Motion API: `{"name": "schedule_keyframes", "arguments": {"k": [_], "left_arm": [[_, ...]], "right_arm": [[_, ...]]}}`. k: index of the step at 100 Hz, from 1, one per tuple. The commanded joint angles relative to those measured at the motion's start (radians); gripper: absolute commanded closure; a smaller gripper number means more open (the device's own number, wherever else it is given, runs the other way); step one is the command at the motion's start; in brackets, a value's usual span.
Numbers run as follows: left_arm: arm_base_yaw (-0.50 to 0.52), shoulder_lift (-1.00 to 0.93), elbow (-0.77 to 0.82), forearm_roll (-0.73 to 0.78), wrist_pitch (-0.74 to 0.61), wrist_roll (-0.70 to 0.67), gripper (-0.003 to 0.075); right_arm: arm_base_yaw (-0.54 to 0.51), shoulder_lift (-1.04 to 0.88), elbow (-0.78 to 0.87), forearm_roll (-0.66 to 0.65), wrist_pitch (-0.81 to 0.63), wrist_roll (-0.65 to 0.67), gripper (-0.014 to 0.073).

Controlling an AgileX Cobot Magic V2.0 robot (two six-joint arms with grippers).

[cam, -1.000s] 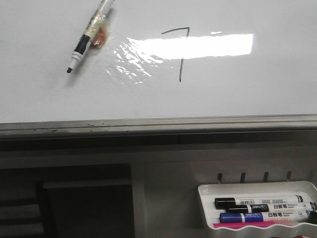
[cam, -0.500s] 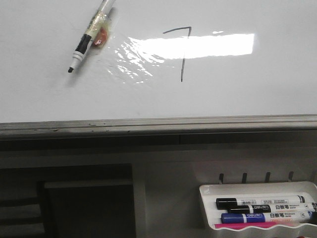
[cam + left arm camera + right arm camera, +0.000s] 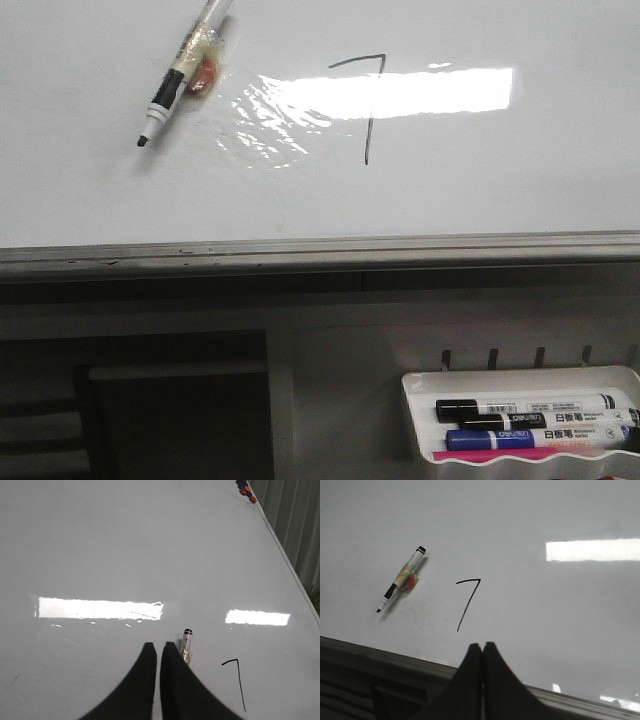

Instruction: Write number 7 on whiteboard

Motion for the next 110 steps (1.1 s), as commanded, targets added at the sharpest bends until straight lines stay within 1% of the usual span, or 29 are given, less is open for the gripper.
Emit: {"name": "schedule_keyframes", "arguments": {"k": [1, 33, 48, 53, 59, 61, 65, 66, 72, 78, 84, 88, 91, 95, 104, 110], "left_arm": [[0.0, -0.029, -0.025, 0.003, 0.008, -0.003, 0.0741], [0.0, -0.029, -0.025, 0.002, 0.008, -0.003, 0.0741], [0.0, -0.029, -0.022, 0.002, -0.017, -0.003, 0.0741], [0.0, -0.026, -0.013, 0.035, -0.023, -0.005, 0.0741], [0.002, -0.012, 0.003, 0.143, -0.023, -0.045, 0.0741], [0.005, -0.005, 0.009, 0.193, -0.023, -0.083, 0.0741], [0.018, 0.012, 0.016, 0.293, -0.035, -0.2, 0.0741], [0.021, 0.015, 0.021, 0.338, -0.04, -0.224, 0.0741], [0.059, 0.049, 0.035, 0.537, -0.055, -0.472, 0.0741], [0.109, 0.079, 0.05, 0.799, -0.048, -0.732, 0.0741], [0.173, 0.1, 0.056, 1.053, -0.023, -0.933, 0.0741], [0.216, 0.105, 0.058, 1.155, 0.003, -1.047, 0.0741], [0.244, 0.105, 0.062, 1.224, 0.018, -1.105, 0.0741], [0.285, 0.1, 0.067, 1.273, 0.046, -1.166, 0.0741], [0.361, 0.078, 0.082, 1.382, 0.094, -1.263, 0.0741], [0.412, 0.054, 0.097, 1.443, 0.101, -1.316, 0.0741]], "right_arm": [[-0.006, 0.006, -0.024, 0.031, -0.05, -0.007, 0.0657], [-0.006, 0.006, -0.024, 0.031, -0.05, -0.007, 0.0657], [-0.006, 0.006, -0.024, 0.031, -0.05, -0.007, 0.0657], [-0.006, 0.006, -0.024, 0.031, -0.05, -0.007, 0.0657], [-0.006, 0.006, -0.024, 0.031, -0.05, -0.007, 0.0657], [-0.006, 0.006, -0.024, 0.031, -0.05, -0.007, 0.0657], [-0.006, 0.006, -0.024, 0.031, -0.05, -0.007, 0.0657], [-0.006, 0.006, -0.024, 0.031, -0.05, -0.007, 0.0657], [-0.006, 0.006, -0.024, 0.031, -0.05, -0.007, 0.0657], [-0.006, 0.006, -0.024, 0.031, -0.05, -0.007, 0.0657], [-0.006, 0.006, -0.024, 0.031, -0.05, -0.007, 0.0657], [-0.006, 0.006, -0.024, 0.031, -0.05, -0.007, 0.0657], [-0.006, 0.006, -0.024, 0.031, -0.05, -0.007, 0.0657], [-0.006, 0.006, -0.024, 0.031, -0.05, -0.007, 0.0657], [-0.006, 0.006, -0.024, 0.031, -0.05, -0.007, 0.0657], [-0.006, 0.006, -0.024, 0.031, -0.05, -0.007, 0.0657]]}}
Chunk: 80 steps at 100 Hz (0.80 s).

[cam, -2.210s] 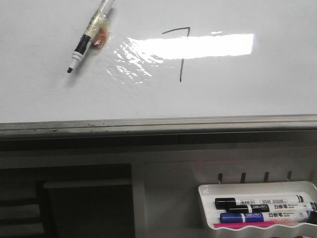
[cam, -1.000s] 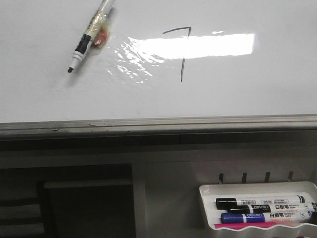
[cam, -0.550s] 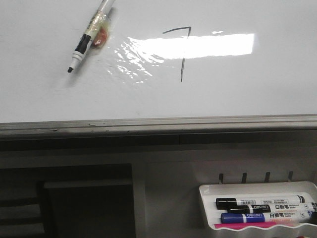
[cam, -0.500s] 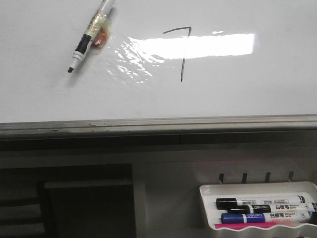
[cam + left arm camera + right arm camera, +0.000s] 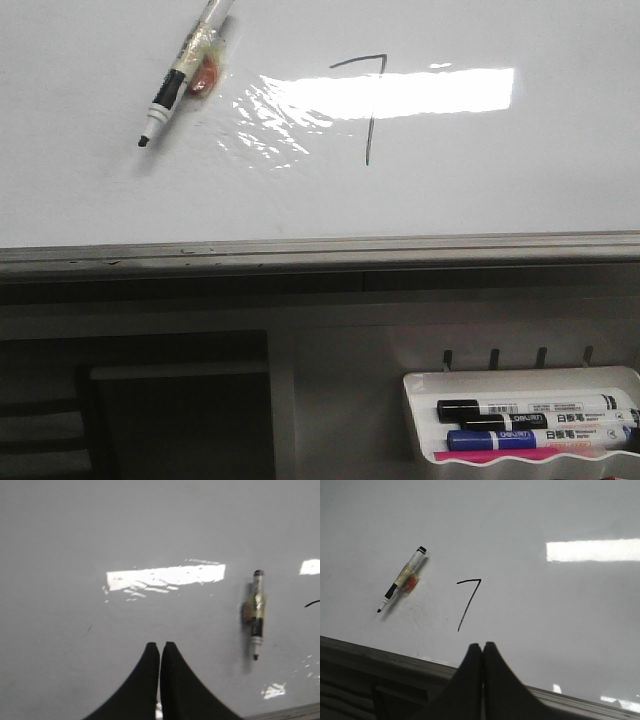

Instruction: Write number 7 on whiteboard

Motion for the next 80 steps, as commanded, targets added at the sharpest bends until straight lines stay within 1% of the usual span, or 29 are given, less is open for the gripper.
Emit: {"name": "schedule_keyframes", "arguments": {"k": [1, 16, 27, 35, 42, 45, 80], "left_arm": [[0.063, -0.015, -0.009, 0.117, -0.036, -0.13, 0.0741], [0.153, -0.076, 0.06, 0.151, -0.053, -0.19, 0.0741], [0.182, -0.097, 0.106, 0.152, -0.053, -0.194, 0.0741], [0.196, -0.097, 0.13, 0.188, -0.06, -0.194, 0.0741], [0.205, -0.097, 0.159, 0.195, -0.119, -0.194, 0.0741], [0.205, -0.097, 0.156, 0.195, -0.088, -0.194, 0.0741], [0.198, -0.098, 0.156, 0.195, -0.095, -0.194, 0.0741]], "right_arm": [[-0.006, 0.006, -0.024, 0.029, -0.05, -0.004, 0.0657], [-0.006, 0.006, -0.024, 0.029, -0.05, -0.004, 0.0657], [-0.006, 0.006, -0.024, 0.029, -0.05, -0.004, 0.0657], [-0.006, 0.006, -0.024, 0.029, -0.05, -0.004, 0.0657], [-0.006, 0.006, -0.024, 0.029, -0.05, -0.004, 0.0657], [-0.006, 0.006, -0.024, 0.029, -0.053, -0.004, 0.0657], [-0.006, 0.006, -0.024, 0.029, -0.055, -0.004, 0.0657]]}}
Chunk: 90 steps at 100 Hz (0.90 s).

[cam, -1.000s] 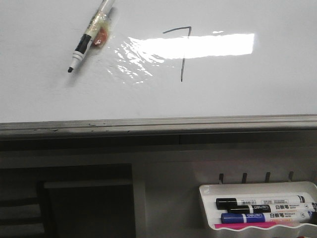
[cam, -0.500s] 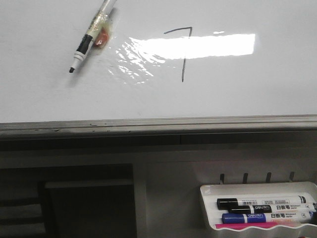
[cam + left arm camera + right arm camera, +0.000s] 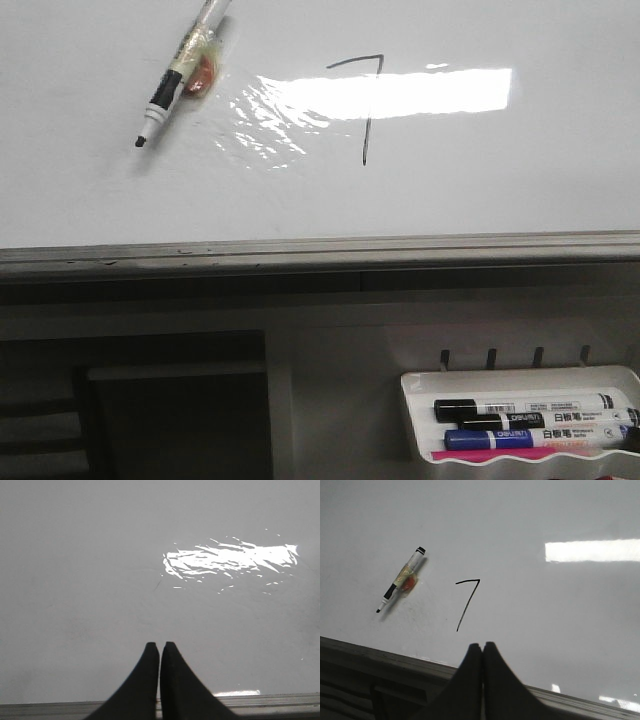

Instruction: Write number 7 on whiteboard

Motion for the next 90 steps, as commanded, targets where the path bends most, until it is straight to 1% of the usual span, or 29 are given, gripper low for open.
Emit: {"name": "schedule_keyframes", "arguments": {"k": [1, 59, 84, 90], "left_arm": [[-0.005, -0.031, 0.036, 0.001, -0.084, -0.012, 0.0741], [-0.005, -0.031, 0.036, 0.001, -0.084, -0.012, 0.0741], [-0.005, -0.031, 0.036, 0.001, -0.084, -0.012, 0.0741], [-0.005, -0.031, 0.036, 0.001, -0.084, -0.012, 0.0741]], "right_arm": [[-0.006, 0.006, -0.024, 0.029, -0.053, -0.004, 0.0657], [-0.006, 0.006, -0.024, 0.029, -0.053, -0.004, 0.0657], [-0.006, 0.006, -0.024, 0.027, -0.088, -0.004, 0.0657], [-0.006, 0.008, -0.024, -0.023, -0.134, 0.007, 0.0657]]}}
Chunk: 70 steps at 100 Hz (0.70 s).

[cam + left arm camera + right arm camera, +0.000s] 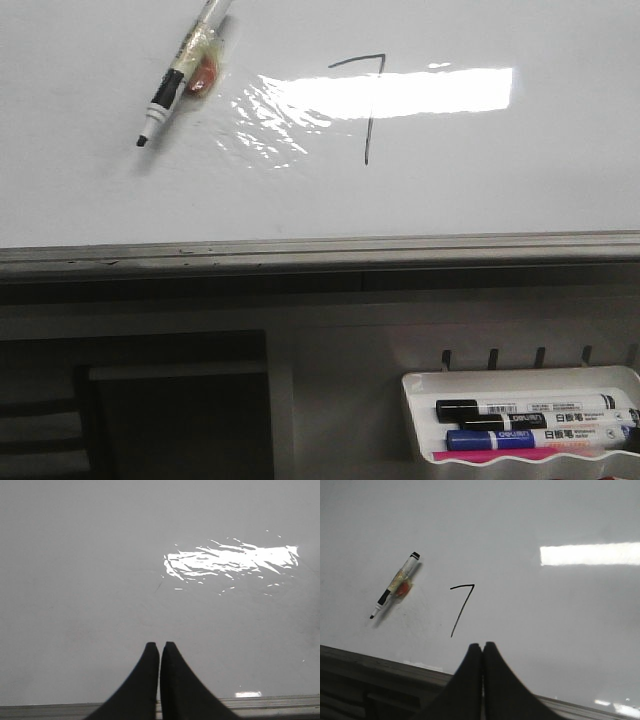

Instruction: Write number 7 on whiteboard

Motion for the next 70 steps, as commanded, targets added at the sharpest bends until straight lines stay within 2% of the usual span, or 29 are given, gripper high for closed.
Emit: {"name": "schedule_keyframes", "arguments": {"k": [1, 8, 18, 21, 28, 57, 70], "left_arm": [[-0.005, -0.031, 0.036, 0.001, -0.077, -0.011, 0.0741], [-0.005, -0.031, 0.036, 0.001, -0.077, -0.011, 0.0741], [-0.005, -0.031, 0.036, 0.001, -0.077, -0.011, 0.0741], [-0.005, -0.031, 0.036, 0.001, -0.077, -0.011, 0.0741], [-0.005, -0.031, 0.036, 0.001, -0.077, -0.011, 0.0741], [-0.005, -0.031, 0.036, 0.001, -0.077, -0.011, 0.0741], [-0.005, -0.03, 0.036, 0.001, -0.077, -0.011, 0.0741]], "right_arm": [[-0.006, 0.008, -0.024, -0.027, -0.11, 0.01, 0.0657], [-0.006, 0.008, -0.024, -0.183, -0.169, 0.149, 0.0657], [-0.006, 0.012, -0.011, -0.608, -0.235, 0.508, 0.0657], [-0.006, 0.012, 0.0, -0.702, -0.26, 0.591, 0.0657], [-0.006, 0.012, 0.046, -0.86, -0.338, 0.71, 0.0657], [-0.006, 0.004, 0.241, -0.979, -0.442, 0.729, 0.0657], [-0.011, -0.019, 0.24, -0.986, -0.377, 0.729, 0.0657]]}}
